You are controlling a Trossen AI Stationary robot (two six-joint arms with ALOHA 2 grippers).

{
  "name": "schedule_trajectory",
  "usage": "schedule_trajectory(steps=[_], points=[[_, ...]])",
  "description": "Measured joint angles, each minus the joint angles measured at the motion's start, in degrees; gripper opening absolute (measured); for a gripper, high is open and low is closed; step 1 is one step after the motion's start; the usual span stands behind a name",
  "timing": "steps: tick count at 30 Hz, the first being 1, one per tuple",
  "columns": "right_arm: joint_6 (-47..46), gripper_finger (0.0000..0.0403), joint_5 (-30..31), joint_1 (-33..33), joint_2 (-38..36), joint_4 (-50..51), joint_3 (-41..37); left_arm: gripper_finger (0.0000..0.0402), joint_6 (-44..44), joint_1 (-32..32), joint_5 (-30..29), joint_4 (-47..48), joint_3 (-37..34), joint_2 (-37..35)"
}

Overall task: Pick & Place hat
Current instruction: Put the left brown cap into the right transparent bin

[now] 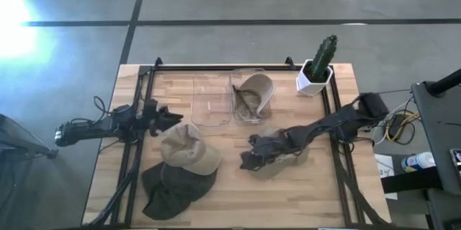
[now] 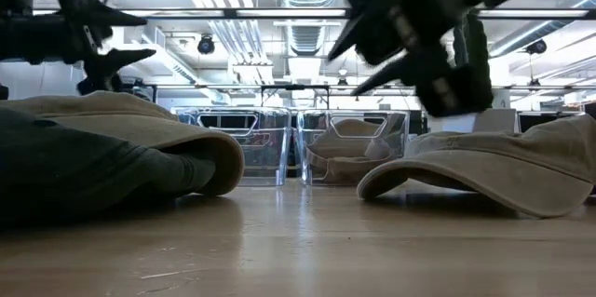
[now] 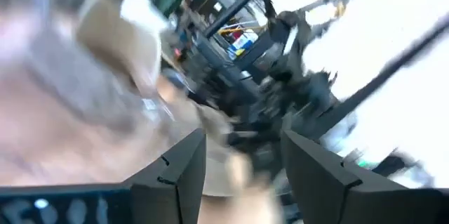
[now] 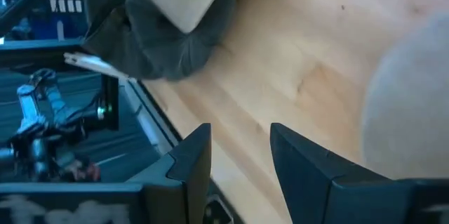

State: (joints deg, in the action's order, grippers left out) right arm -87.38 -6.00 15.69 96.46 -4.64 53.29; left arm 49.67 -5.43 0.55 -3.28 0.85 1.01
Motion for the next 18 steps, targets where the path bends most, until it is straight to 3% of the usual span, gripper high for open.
schedule_trajectory(steps=[3,6,18], points=[[-1.33,0.0144,-1.59,-1.65,5.0,-5.67,1.26,0.0181,17.27,0.0,0.48,0.14,-0.29,0.25],[-1.83,0.0144,-2.97,-3.19,9.63,-10.97,3.59,0.0181,25.52,0.0,0.51,1.5,-0.29,0.83],[-1.81,0.0144,-3.5,-5.14,24.2,-12.26,17.84,0.0181,23.91,0.0,2.62,2.01,-0.29,1.17]])
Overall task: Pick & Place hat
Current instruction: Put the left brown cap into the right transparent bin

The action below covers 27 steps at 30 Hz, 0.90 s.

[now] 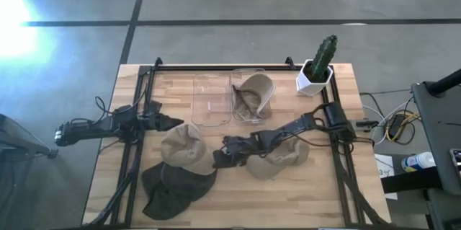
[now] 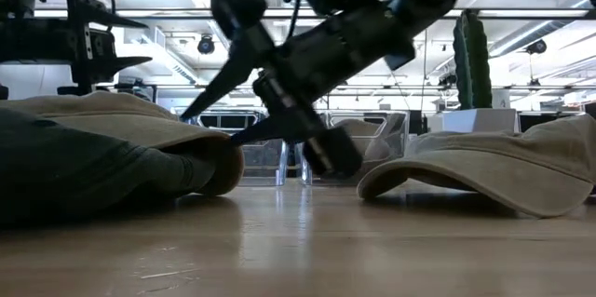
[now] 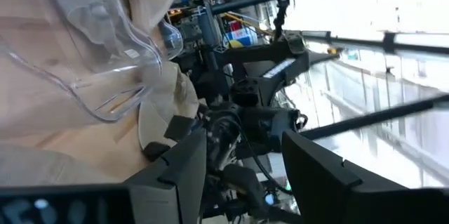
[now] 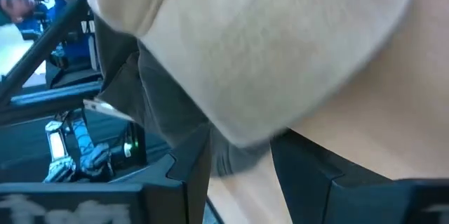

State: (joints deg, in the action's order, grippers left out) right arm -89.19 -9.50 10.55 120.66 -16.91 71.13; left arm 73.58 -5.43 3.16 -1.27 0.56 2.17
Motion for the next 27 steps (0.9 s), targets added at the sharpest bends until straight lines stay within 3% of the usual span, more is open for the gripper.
schedule_trajectory(steps=[14,21,27], points=[[4.52,0.0144,8.04,-3.81,-2.15,0.0,2.82,0.0181,-4.28,2.42,14.32,-0.9,0.04,1.17],[8.8,0.014,10.0,-4.99,-2.67,0.15,3.24,0.0181,-4.58,6.16,15.3,-0.89,0.04,7.24],[14.0,0.0075,11.4,-5.23,-3.6,0.71,3.52,0.0181,-5.87,7.91,14.97,-0.75,0.04,15.78]])
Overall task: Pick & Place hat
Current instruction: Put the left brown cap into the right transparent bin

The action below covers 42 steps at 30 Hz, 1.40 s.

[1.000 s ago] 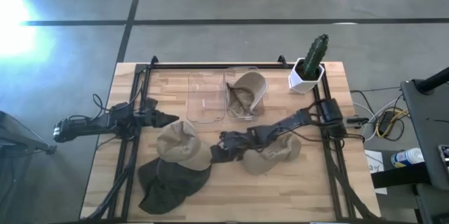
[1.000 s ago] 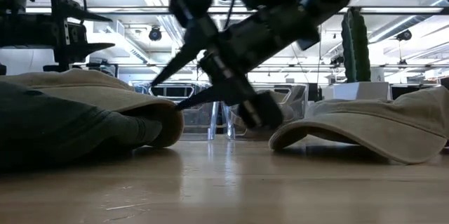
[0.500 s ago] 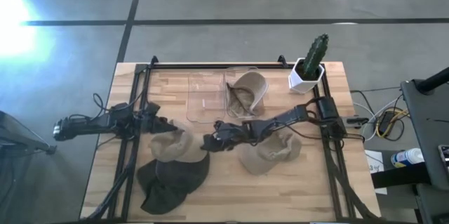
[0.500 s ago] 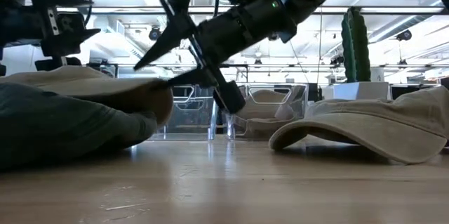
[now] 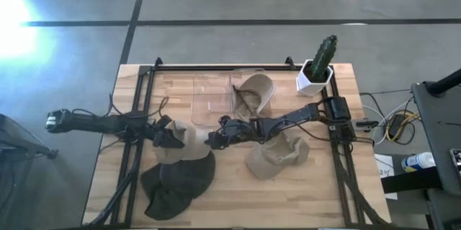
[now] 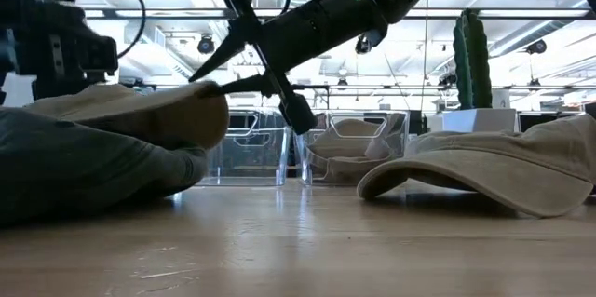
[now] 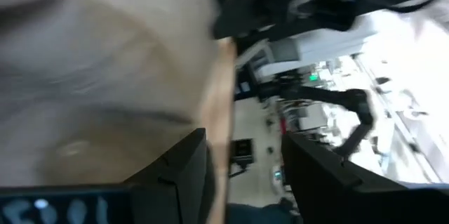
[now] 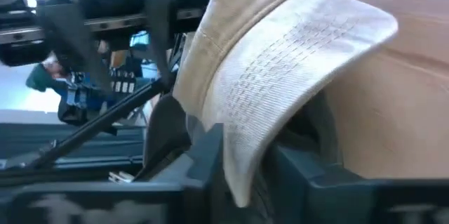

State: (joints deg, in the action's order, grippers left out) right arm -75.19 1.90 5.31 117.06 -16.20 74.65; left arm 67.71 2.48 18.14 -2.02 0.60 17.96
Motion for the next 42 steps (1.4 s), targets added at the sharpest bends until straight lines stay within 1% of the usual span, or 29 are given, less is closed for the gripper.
schedule_trajectory(steps=[3,4,6,10,14,16,18,21,24,26,27,29,34,38,41,42], points=[[1.35,0.0025,-1.26,-0.05,-0.03,0.94,0.0,0.0181,-0.38,0.0,-0.92,0.1,0.0,3.92],[1.67,0.0019,-2.02,-0.06,-0.03,0.72,0.0,0.0181,-0.38,0.0,-1.31,0.12,0.0,5.18],[1.72,0.0017,-3.05,-0.08,-0.14,0.54,0.04,0.0181,-0.58,-0.02,-2.2,0.18,0.0,7.33],[2.77,0.0015,-3.23,-0.01,-0.79,0.91,0.03,0.0181,-0.62,-0.01,-3.55,0.07,-0.04,10.78],[4.27,0.0015,-4.64,0.14,-2.99,2.59,0.0,0.0181,-0.15,0.0,-3.98,-1.0,-0.13,12.95],[5.94,0.0014,-5.58,0.26,-4.59,4.96,-0.02,0.0181,-0.11,0.0,-4.07,-2.43,-0.13,13.65],[9.07,0.0014,-6.35,0.51,-6.67,7.55,-0.06,0.0181,-0.07,0.0,-4.12,-4.22,0.01,13.88],[17.92,0.0014,-6.46,1.39,-11.37,11.68,-0.09,0.0181,-0.11,0.0,-4.09,-6.23,1.4,13.72],[26.5,0.0014,-4.82,2.44,-17.66,16.2,-0.09,0.0181,-1.31,0.0,-3.68,-10.69,2.52,13.55],[31.97,0.0014,-0.73,3.31,-22.05,19.58,-0.09,0.0181,-2.4,0.0,-3.64,-14.74,3.18,13.47],[34.65,0.0014,2.36,3.89,-24.35,21.61,-0.09,0.0181,-3.03,0.0,-3.47,-16.84,3.56,13.41],[40.18,0.0014,10.03,5.09,-28.94,26.45,-0.09,0.0181,-4.28,0.0,-3.22,-21.28,4.34,13.27],[54.74,0.0013,29.82,6.93,-37.72,39.18,0.02,0.0181,-6.17,-0.02,-3.18,-27.35,5.45,13.13],[65.26,0.0013,45.67,7.2,-40.22,47.98,0.0,0.0181,-6.15,-0.02,-3.21,-27.0,5.57,13.23],[75.01,0.0013,57.71,7.07,-40.14,52.06,0.0,0.0181,-6.08,-0.02,-4.39,-27.43,5.62,13.35],[79.21,0.0013,60.38,6.66,-39.65,53.11,0.0,0.0181,-6.09,-0.01,-5.04,-27.38,5.62,13.44]])
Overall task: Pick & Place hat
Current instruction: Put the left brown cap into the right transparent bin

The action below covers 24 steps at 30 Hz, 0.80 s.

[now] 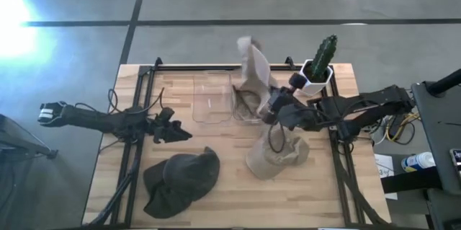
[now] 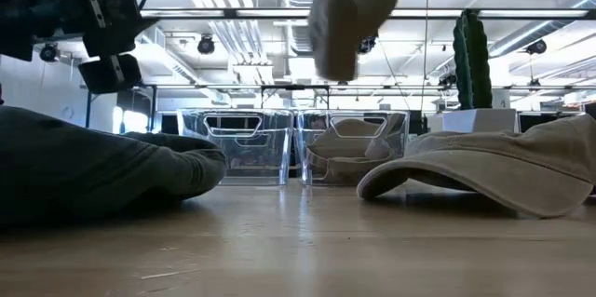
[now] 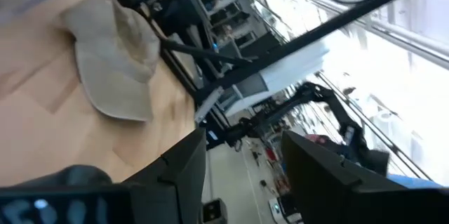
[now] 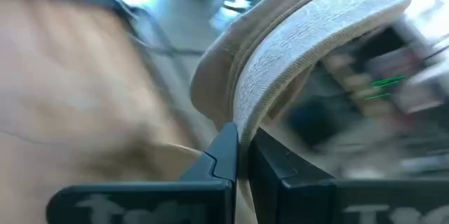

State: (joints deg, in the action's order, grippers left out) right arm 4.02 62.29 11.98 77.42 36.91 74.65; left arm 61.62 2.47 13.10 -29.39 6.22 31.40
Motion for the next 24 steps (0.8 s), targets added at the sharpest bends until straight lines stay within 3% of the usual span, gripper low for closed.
schedule_trajectory(steps=[5,10,14,19,24], points=[[15.41,0.0019,-2.19,-2.8,4.11,5.89,-0.02,0.0181,0.03,-0.01,-2.26,-0.08,0.02,0.25],[23.36,0.0019,-14.55,-3.81,10.93,16.51,-0.09,0.0181,0.05,0.01,-2.99,0.02,0.02,0.39],[24.74,0.0019,-24.87,-3.68,16.87,27.07,-0.07,0.0181,0.11,0.0,-5.05,0.39,0.06,0.65],[22.81,0.002,-26.4,-3.7,22.23,36.65,0.0,0.0181,0.5,-0.01,-7.86,0.52,0.07,1.08],[22.55,0.002,-27.27,-3.75,21.76,36.88,0.1,0.0181,1.03,0.01,-8.41,0.62,0.09,1.7]])
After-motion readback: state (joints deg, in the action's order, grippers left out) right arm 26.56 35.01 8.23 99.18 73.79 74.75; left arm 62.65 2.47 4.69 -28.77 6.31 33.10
